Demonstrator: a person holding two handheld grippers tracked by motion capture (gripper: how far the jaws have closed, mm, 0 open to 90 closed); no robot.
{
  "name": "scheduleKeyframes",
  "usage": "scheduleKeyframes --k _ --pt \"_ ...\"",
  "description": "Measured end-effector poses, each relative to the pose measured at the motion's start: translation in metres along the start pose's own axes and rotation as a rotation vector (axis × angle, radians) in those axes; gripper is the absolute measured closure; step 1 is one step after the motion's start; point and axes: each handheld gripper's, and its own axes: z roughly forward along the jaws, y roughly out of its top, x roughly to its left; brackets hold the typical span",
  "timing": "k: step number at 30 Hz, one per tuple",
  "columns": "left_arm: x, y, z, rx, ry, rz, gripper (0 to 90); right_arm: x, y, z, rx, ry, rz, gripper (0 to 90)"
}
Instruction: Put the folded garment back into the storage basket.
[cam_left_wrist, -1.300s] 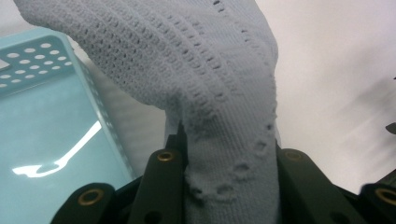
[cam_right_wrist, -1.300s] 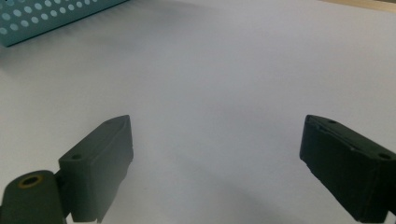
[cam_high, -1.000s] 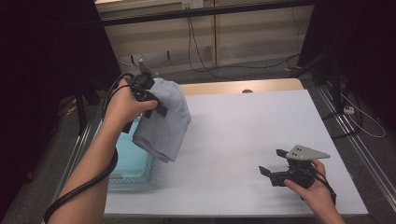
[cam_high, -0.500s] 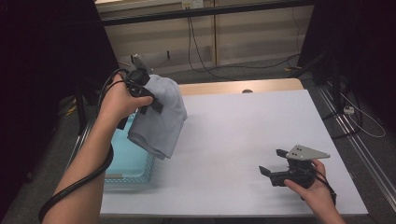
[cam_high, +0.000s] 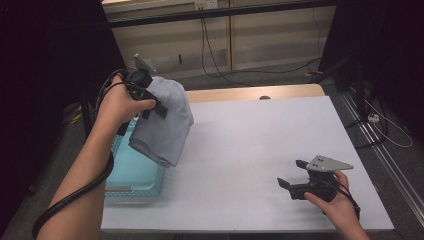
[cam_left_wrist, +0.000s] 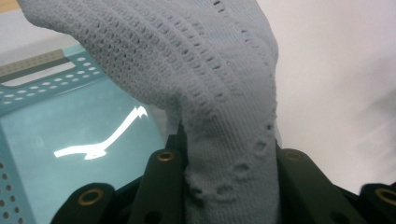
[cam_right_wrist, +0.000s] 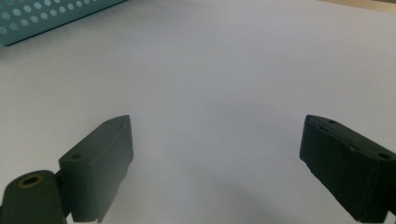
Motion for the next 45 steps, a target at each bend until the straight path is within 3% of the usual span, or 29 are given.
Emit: scheduleKeyframes --k 14,22,45 --pt "0.017 -0.004 -0.006 -0.007 0.032 -0.028 72.6 0.000 0.000 0.000 0.002 0.000 -0.002 9.8" --pt "0.029 -0.007 -0.007 -0.015 0.036 -0.064 72.5 0.000 0.000 0.000 0.002 -0.001 -0.003 9.8" --pt "0.061 -0.020 -0.005 -0.019 0.054 -0.117 72.6 0.000 0.000 0.001 0.005 -0.001 -0.001 9.8"
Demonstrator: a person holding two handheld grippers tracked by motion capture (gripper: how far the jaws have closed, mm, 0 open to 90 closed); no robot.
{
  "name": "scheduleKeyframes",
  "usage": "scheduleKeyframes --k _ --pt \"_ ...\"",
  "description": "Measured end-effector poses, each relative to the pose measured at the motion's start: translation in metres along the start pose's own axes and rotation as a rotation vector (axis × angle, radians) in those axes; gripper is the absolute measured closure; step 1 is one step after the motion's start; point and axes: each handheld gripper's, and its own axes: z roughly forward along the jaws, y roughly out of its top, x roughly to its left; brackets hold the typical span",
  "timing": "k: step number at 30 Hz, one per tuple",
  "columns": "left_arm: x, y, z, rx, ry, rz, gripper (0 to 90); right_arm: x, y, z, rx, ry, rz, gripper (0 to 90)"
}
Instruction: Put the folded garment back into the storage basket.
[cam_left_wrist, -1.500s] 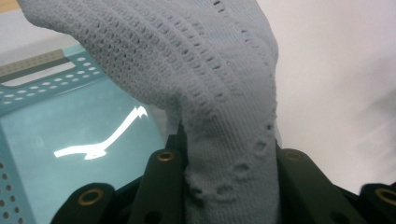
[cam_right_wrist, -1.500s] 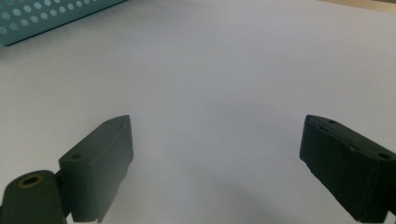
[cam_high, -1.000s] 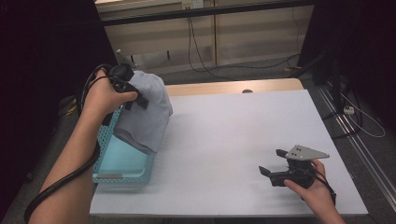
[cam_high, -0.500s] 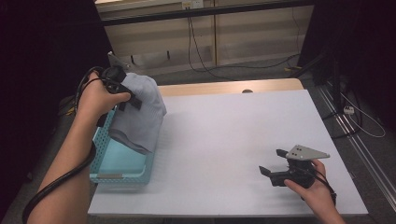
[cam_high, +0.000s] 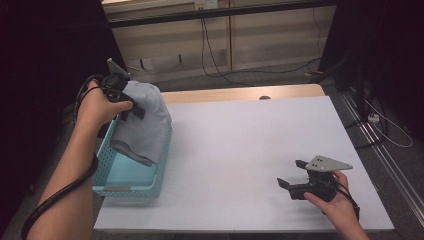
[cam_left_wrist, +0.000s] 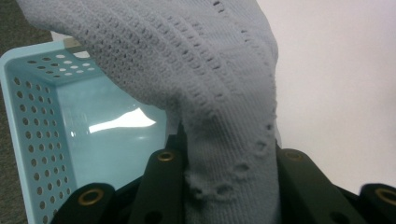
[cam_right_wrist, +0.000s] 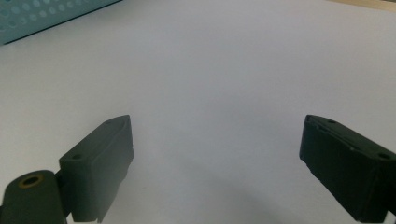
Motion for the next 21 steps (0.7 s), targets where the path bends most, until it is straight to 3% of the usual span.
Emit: scheduleKeyframes --k 21 --pt "0.024 -0.011 0.012 0.005 0.014 -0.047 72.5 0.001 0.000 0.001 0.001 0.002 -0.002 9.8"
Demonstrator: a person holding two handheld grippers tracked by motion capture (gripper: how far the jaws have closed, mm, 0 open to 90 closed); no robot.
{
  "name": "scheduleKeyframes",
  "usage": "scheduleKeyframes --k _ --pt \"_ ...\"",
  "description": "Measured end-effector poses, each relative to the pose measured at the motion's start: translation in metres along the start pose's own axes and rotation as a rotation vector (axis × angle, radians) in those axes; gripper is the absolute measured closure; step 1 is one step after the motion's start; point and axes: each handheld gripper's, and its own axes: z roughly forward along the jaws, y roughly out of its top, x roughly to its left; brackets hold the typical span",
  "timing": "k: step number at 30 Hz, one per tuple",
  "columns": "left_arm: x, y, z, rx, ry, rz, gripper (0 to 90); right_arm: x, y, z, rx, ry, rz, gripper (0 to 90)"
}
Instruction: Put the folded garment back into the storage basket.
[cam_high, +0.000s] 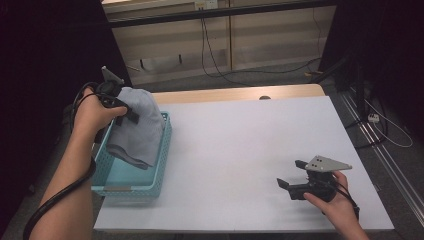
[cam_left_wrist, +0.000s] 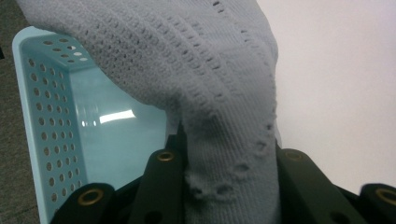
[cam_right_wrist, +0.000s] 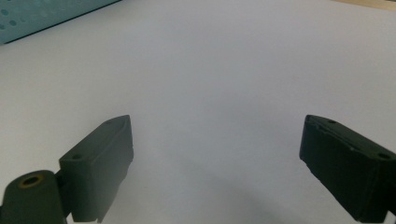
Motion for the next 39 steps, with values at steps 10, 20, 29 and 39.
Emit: scheduleKeyframes --k 10,20,29,39 --pt "0.011 -0.005 0.009 0.002 0.014 -0.024 72.5 0.000 0.000 0.000 0.001 0.001 -0.003 9.8" --pt "0.016 -0.011 0.019 0.009 0.019 -0.026 72.5 0.001 0.000 0.001 0.003 0.005 -0.003 9.7" --pt "0.018 -0.013 0.020 0.015 0.028 -0.021 72.6 0.001 0.000 0.001 0.004 0.005 -0.007 9.6" --pt "0.019 -0.018 0.027 0.031 0.030 -0.019 72.6 0.001 0.000 0.001 0.003 0.006 -0.010 9.6"
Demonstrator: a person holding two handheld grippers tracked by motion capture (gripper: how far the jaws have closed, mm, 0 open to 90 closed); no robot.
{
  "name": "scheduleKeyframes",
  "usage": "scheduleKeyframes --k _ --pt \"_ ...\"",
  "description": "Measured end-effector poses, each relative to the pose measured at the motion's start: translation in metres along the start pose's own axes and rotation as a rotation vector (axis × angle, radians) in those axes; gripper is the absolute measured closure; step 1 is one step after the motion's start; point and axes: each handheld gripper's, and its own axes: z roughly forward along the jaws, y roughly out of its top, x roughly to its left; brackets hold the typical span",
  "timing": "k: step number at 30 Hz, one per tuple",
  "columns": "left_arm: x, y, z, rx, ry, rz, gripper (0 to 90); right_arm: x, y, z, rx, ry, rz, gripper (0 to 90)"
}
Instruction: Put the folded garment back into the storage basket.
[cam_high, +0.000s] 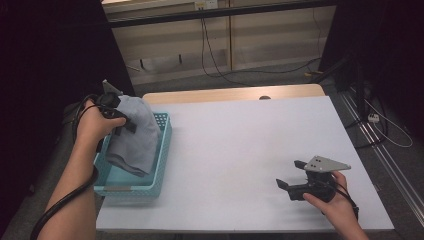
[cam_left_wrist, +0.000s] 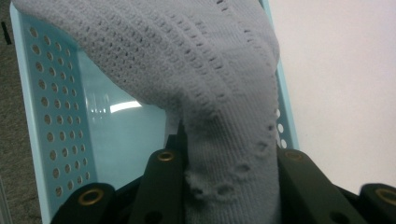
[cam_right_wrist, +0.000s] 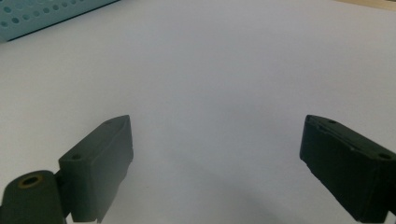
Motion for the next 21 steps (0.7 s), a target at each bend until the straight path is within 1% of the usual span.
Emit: scheduleKeyframes --k 4,10,13,15,16,17,19,21 --pt "0.000 -0.005 0.004 0.008 -0.009 0.009 72.6 0.000 0.000 0.000 0.003 -0.001 0.001 9.6" --pt "0.001 -0.012 0.006 0.016 -0.012 0.006 72.7 0.001 0.000 0.001 0.003 0.002 -0.004 9.6" --pt "0.001 -0.016 0.007 0.015 -0.023 0.003 72.6 0.001 0.000 0.001 0.005 -0.001 -0.002 9.6" --pt "0.000 -0.018 0.009 0.020 -0.027 0.007 72.6 0.000 -0.001 0.001 0.005 -0.001 -0.001 9.6" --pt "0.001 -0.019 0.009 0.027 -0.028 0.017 72.6 0.001 -0.001 0.001 0.007 0.000 -0.002 9.6" --pt "0.001 -0.020 0.010 0.025 -0.028 0.007 72.6 0.001 -0.001 0.001 0.007 0.001 -0.002 9.6" --pt "0.001 -0.021 0.012 0.018 -0.028 0.005 72.6 0.001 0.000 0.001 0.005 0.002 -0.003 9.6" --pt "0.000 -0.022 0.013 0.022 -0.033 0.004 72.7 0.002 0.000 0.001 0.004 0.002 -0.002 9.6"
